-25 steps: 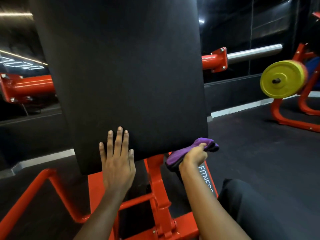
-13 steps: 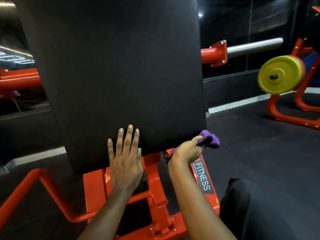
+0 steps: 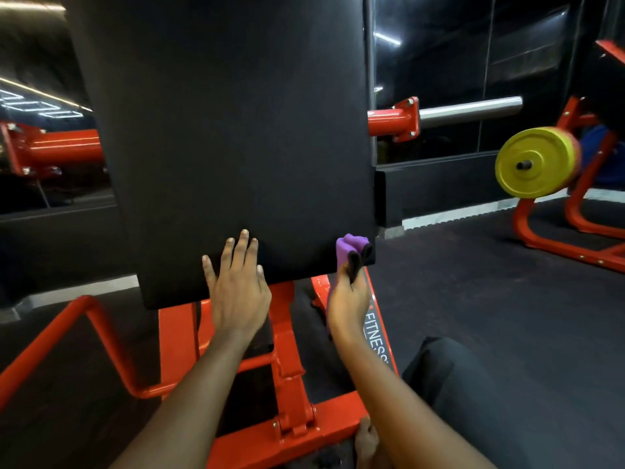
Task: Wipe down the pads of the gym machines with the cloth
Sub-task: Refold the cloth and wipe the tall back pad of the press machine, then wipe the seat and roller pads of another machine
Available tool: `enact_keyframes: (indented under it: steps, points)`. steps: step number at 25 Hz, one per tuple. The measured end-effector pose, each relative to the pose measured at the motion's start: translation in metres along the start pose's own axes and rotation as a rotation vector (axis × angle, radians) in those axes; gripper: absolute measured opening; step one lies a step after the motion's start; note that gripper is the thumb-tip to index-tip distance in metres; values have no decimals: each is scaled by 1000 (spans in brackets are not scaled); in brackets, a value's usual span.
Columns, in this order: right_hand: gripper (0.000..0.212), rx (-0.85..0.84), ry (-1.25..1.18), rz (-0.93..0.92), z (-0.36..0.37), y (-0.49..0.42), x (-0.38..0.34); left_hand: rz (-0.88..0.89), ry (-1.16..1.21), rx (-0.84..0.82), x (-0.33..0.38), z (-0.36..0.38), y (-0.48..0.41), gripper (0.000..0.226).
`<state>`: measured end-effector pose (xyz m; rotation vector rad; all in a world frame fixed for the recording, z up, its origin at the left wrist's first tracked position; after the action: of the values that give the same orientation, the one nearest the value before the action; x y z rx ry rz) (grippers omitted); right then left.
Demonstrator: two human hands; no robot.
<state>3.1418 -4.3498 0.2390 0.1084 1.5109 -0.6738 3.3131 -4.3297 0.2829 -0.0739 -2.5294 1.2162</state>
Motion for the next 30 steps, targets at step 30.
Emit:
enact_keyframes:
  steps: [30]
  points:
    - [48, -3, 906, 113, -491, -279, 111, 537, 977, -798, 469, 403, -1, 15]
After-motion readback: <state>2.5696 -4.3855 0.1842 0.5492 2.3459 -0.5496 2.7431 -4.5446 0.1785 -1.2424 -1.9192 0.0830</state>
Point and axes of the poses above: each hand's wrist, its own y-axis away from the middle knuckle, its own z-axis out of the palm, x = y × z, the point moved 2 cm from there along -y, towards the middle knuckle, and after that the axes turned 10 degrees about y, right-handed, at the moved point
